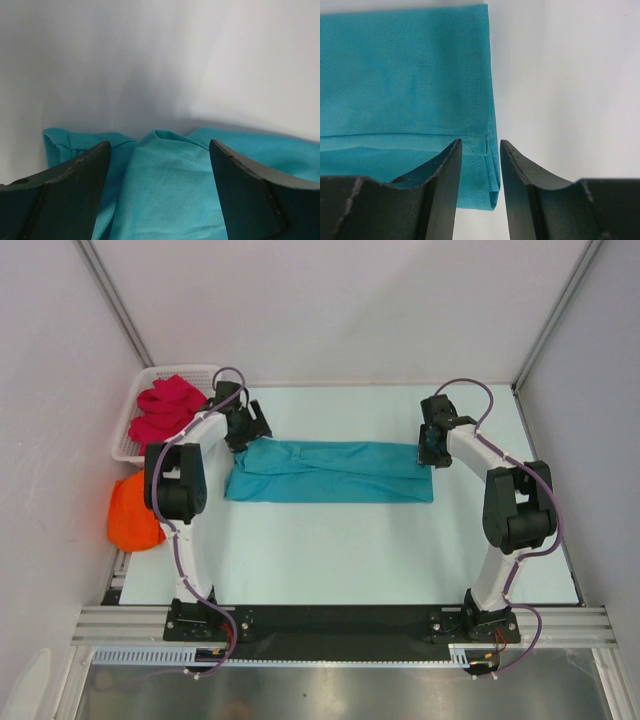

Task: Fold and stack the t-shirts

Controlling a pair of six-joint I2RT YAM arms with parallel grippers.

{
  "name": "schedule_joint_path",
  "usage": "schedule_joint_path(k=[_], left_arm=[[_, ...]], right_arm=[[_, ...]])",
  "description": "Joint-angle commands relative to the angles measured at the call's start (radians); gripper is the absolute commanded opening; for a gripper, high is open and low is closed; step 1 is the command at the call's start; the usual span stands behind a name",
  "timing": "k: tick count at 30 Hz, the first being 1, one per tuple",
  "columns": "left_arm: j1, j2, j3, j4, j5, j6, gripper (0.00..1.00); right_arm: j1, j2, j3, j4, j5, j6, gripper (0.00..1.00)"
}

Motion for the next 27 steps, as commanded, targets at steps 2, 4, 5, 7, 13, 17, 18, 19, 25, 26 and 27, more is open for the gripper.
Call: schedule_joint_path(k=[2,4,5,7,13,17,18,19,25,26,27], left_arm=[[-0.006,-0.098,0.061,-0.011,-0.059,-0.004,0.86],[-0.006,-0.098,0.063,-0.014,-0.061,-0.007,0.86],[-0.006,-0.098,0.061,-0.015,-0.065,-0.008,0.86],[-0.006,-0.098,0.056,-0.015,-0.064,-0.013,0.86],[-0.010,-0.081,0.056,-0.017,-0.068,-0.019,0.82],[-0.015,-0.072,0.061,-0.012,-0.061,-0.022,0.70],[-0.015,-0.066,0.064,-0.011,-0.059,-0.022,0.67],[-0.016,-0.063,0.069,-0.008,-0.054,-0.024,0.57],[-0.021,-0.022,0.107,-0.006,-0.041,-0.022,0.26],[-0.022,-0.021,0.110,-0.006,-0.038,-0.022,0.23],[-0.023,-0.021,0.112,-0.009,-0.039,-0.022,0.20]], right_arm=[[0.001,-0.012,0.021,0.005,0.017,-0.006,0.41],[0.001,-0.017,0.018,0.005,0.017,-0.006,0.41],[0.001,-0.017,0.016,0.007,0.018,-0.006,0.41],[0.001,-0.015,0.015,0.007,0.018,-0.006,0.41],[0.001,-0.014,0.015,0.007,0.020,-0.009,0.40],[-0.001,-0.011,0.015,0.007,0.020,-0.009,0.38],[-0.001,-0.012,0.015,0.007,0.021,-0.009,0.38],[-0.001,-0.011,0.015,0.005,0.020,-0.009,0.37],[0.001,-0.018,0.015,0.001,0.023,-0.012,0.36],[-0.005,-0.020,0.015,-0.001,0.023,-0.013,0.36],[-0.005,-0.024,0.013,0.001,0.024,-0.015,0.36]])
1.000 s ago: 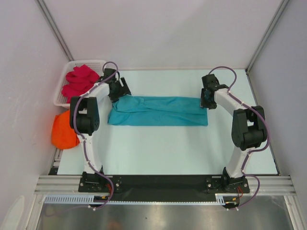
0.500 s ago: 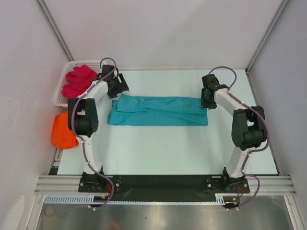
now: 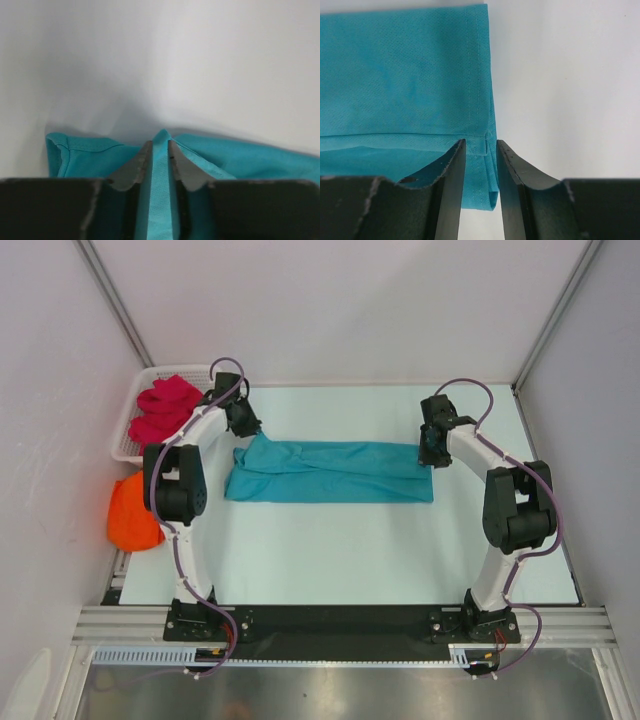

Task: Fold and stack the t-shirts

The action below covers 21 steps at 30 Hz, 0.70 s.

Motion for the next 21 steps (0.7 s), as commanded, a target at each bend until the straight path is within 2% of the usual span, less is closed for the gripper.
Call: schedule_joint_path(k=[1,5,12,15,16,18,21], left_arm=[[-0.011,0.007,0.058,0.014,0.014,-0.006,0.15],[-0.014,-0.007,0.060,0.005,0.011,-0.001,0.00],[-0.014,-0.029,0.060,-0.007,-0.021,0.014,0.00],[-0.014,-0.015,0.072,-0.019,-0.032,0.034,0.11],[-0.014,0.005,0.087,-0.026,-0.041,0.039,0.23],[-0.014,0.025,0.106,-0.041,-0.047,0.049,0.31],[-0.014,0.073,0.147,-0.059,-0.047,0.053,0.34]], right_arm=[[-0.007,-0.026,0.014,-0.001,0.022,-0.013,0.36],[-0.011,-0.034,0.012,-0.004,0.021,-0.013,0.35],[-0.011,-0.049,0.004,-0.004,0.014,-0.012,0.34],[-0.011,-0.058,-0.003,-0.005,0.019,-0.015,0.34],[-0.013,-0.058,-0.005,-0.008,0.024,-0.018,0.34],[-0.016,-0.064,-0.006,-0.011,0.028,-0.021,0.34],[-0.024,-0.067,-0.003,-0.018,0.031,-0.023,0.34]])
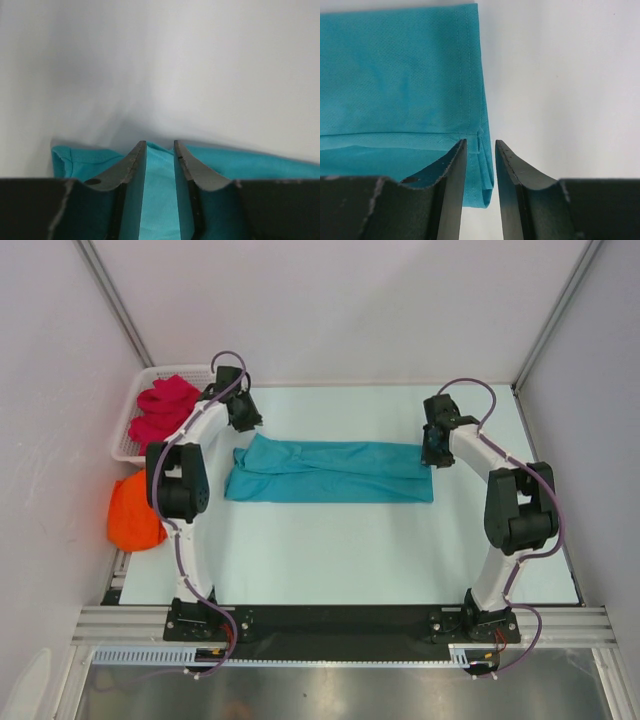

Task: Fold and stack the t-shirts

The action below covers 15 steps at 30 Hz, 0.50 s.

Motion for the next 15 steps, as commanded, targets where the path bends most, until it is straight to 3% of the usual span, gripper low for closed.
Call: schedule_joint_path(k=[1,11,14,15], left_arm=[[-0.008,0.054,0.077,-0.027,-0.021,0.022,0.34],[-0.008,0.084,0.080,-0.047,-0.068,0.036,0.34],[-0.008,0.081,0.082,-0.047,-0.065,0.031,0.30],[-0.008,0.081,0.082,-0.045,-0.064,0.031,0.24]], right_arm=[[-0.012,-0.059,0.001,-0.007,0.028,-0.018,0.34],[-0.014,-0.050,0.004,-0.010,0.030,-0.017,0.34],[-0.011,-0.043,0.010,-0.013,0.030,-0.018,0.34],[-0.011,-0.045,0.010,-0.012,0.030,-0.018,0.34]])
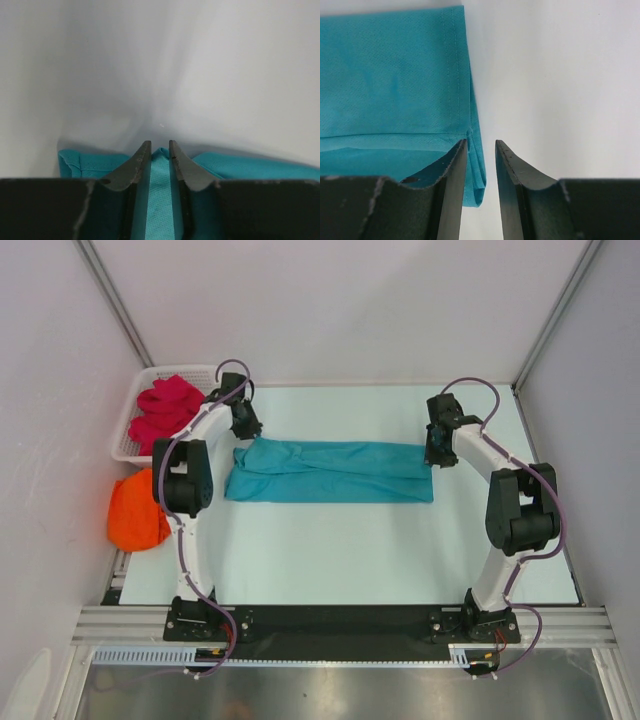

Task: Fold and stack the t-shirts

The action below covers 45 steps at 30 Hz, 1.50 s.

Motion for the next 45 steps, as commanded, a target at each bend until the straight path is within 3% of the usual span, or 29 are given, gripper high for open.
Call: schedule_joint_path(k=[1,2,3,24,40,45], left_arm=[[-0.008,-0.009,0.039,0.000,-0.021,0.019,0.18],[-0.008,-0.012,0.041,0.000,-0.016,0.021,0.04],[-0.008,-0.014,0.041,0.000,-0.018,0.019,0.00],[-0.015,-0.285,-0.082,-0.010,-0.009,0.021,0.00],[-0.093,-0.664,-0.580,0.092,-0.035,-0.016,0.00],[-0.103,-0.728,-0.659,0.095,-0.059,-0.004,0.00]], right_arm=[[0.002,-0.033,0.011,-0.005,0.020,-0.007,0.34],[0.002,-0.033,0.011,-0.003,0.020,-0.006,0.34],[0.002,-0.036,0.010,-0.005,0.021,-0.006,0.34],[0.013,-0.103,-0.033,-0.002,0.012,0.006,0.31],[0.022,-0.192,-0.095,-0.008,0.014,0.016,0.31],[0.037,-0.203,-0.104,-0.008,0.017,0.022,0.31]])
